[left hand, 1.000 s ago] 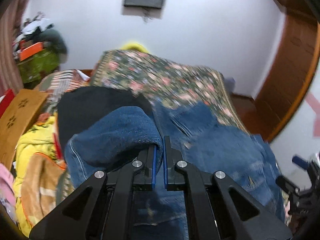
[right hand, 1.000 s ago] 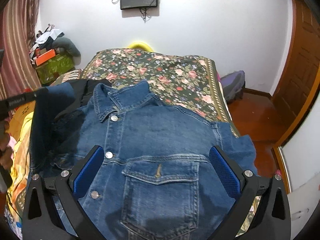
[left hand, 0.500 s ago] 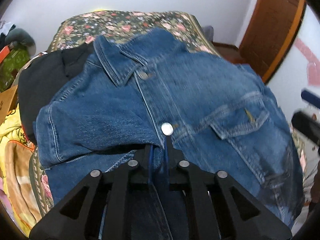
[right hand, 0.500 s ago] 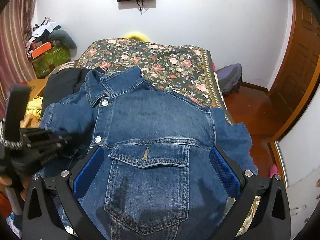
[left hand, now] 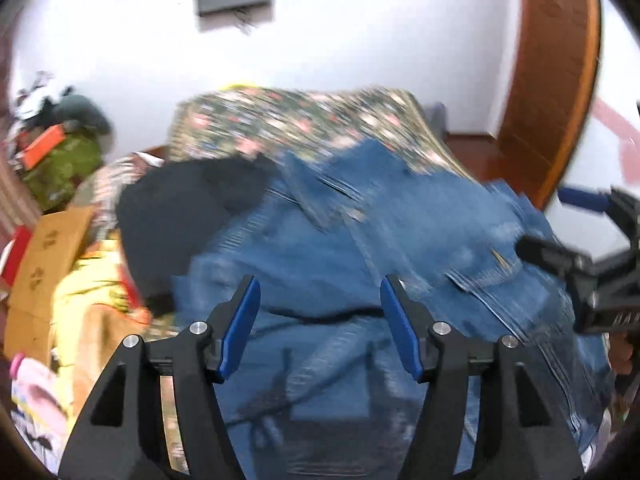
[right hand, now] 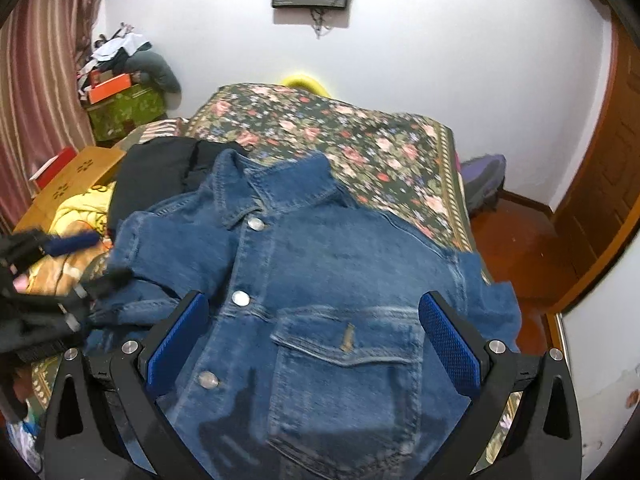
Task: Fold large clothes
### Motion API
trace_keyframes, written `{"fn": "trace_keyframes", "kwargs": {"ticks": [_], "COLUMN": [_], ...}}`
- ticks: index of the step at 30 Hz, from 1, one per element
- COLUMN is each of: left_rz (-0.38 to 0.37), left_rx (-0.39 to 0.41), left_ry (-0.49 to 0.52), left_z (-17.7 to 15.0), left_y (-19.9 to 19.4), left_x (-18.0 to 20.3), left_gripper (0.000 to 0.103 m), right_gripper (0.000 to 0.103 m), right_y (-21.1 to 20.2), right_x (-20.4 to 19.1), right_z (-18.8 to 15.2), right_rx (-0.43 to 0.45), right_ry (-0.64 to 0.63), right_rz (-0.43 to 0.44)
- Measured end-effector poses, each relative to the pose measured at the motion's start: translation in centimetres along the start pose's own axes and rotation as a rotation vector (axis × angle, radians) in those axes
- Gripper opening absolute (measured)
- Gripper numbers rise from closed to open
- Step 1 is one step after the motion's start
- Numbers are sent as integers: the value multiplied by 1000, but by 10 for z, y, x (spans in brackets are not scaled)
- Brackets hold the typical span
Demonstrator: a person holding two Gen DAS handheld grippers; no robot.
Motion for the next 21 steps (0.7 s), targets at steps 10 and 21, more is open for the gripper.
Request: {"fn": "trace_keyframes", "kwargs": {"ticks": [10,21], "left_rz": [215,305], "left_rx": [69,-23], "left_ry": [-150,-259], "left_z": [-3,-64], "left_y": [-33,-30], "left_x": [-130,-204], "left_gripper": [65,65], "right_gripper": [103,103], "right_y": [26,83], "right_x": [-98,-200], "right_z": [21,-10], "right_rx": [-29,-213], "right_ry": [-128,-285], "right_rz": [164,302]}}
Point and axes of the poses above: each gripper's, at about its wrist camera, not at the fingertips, and y roughly the way its jaws point, x to its right, z to its top, the point moved 10 cm from there along y, roughly the way its jaws point, and after that the axes turned 3 degrees about x, right-handed, at the moved point
